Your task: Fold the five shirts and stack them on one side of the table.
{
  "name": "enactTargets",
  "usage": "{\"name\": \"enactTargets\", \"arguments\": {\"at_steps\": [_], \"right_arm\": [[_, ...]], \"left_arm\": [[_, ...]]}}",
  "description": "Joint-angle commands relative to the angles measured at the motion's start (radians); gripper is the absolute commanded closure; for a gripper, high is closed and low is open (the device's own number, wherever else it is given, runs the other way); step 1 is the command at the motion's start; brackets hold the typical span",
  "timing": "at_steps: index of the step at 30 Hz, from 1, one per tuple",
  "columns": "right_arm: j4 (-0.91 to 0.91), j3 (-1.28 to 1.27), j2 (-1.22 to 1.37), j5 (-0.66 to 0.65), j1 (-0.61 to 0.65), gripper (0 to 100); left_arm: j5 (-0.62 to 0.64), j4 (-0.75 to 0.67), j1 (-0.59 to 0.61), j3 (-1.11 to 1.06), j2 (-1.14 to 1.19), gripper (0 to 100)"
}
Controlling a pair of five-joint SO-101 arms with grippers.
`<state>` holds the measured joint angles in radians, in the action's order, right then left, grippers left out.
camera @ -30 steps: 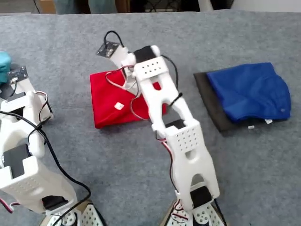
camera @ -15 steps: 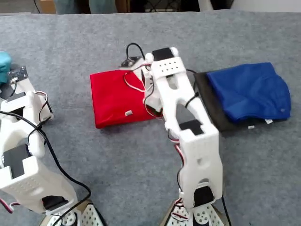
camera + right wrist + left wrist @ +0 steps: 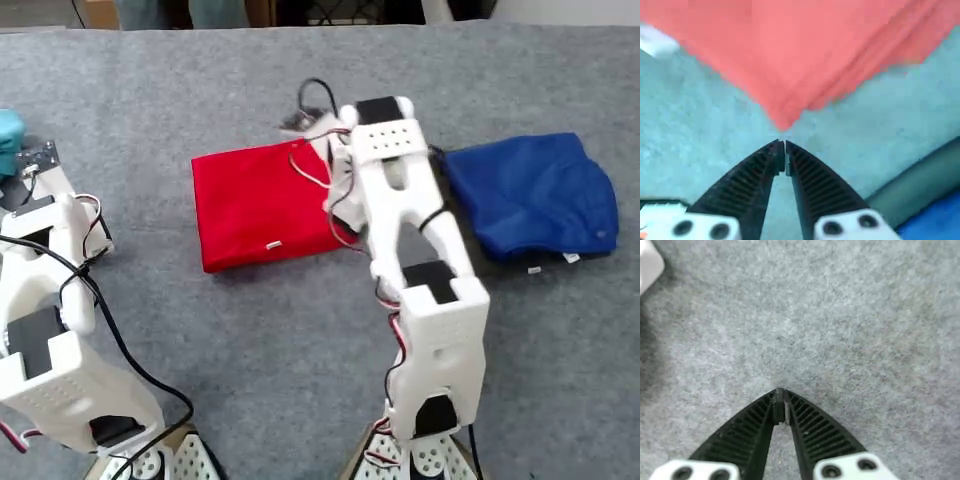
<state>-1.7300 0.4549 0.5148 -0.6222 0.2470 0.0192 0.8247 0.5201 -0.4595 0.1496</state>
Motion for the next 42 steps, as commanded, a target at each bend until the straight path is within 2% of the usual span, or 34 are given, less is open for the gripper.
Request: {"name": "enactTargets", "arguments": {"at_steps": [1, 6, 11, 15, 25, 29, 34, 38, 42], "right_arm": [[-0.008, 0.13, -0.058, 0.008, 0.058, 98.5], [0.005, 0.111, -0.022, 0.008, 0.066, 98.4], [-0.003, 0.053, 0.093, 0.008, 0.006, 98.4], [-0.002, 0.045, 0.165, 0.061, -0.049, 98.4], [-0.037, 0.289, 0.163, 0.077, -0.094, 98.4], [-0.037, 0.351, 0.105, 0.077, -0.097, 98.4], [-0.029, 0.407, 0.097, 0.077, -0.101, 98.4], [-0.029, 0.414, 0.097, 0.077, -0.103, 98.4], [-0.029, 0.389, 0.113, 0.071, -0.103, 98.4]], "left_arm": [[-0.005, -0.012, -0.01, -0.002, -0.055, 97], [-0.005, -0.012, -0.01, -0.002, -0.055, 97], [-0.005, -0.012, -0.01, -0.002, -0.055, 97], [-0.005, -0.012, -0.012, 0.002, -0.054, 97], [-0.005, -0.005, -0.018, 0.013, -0.063, 97], [0.009, 0.098, -0.027, 0.105, -0.112, 97], [0.063, 0.158, -0.171, 0.229, -0.207, 97], [0.064, 0.031, -0.329, 0.219, -0.186, 97], [0.094, -0.032, -0.395, 0.214, -0.117, 97]]}}
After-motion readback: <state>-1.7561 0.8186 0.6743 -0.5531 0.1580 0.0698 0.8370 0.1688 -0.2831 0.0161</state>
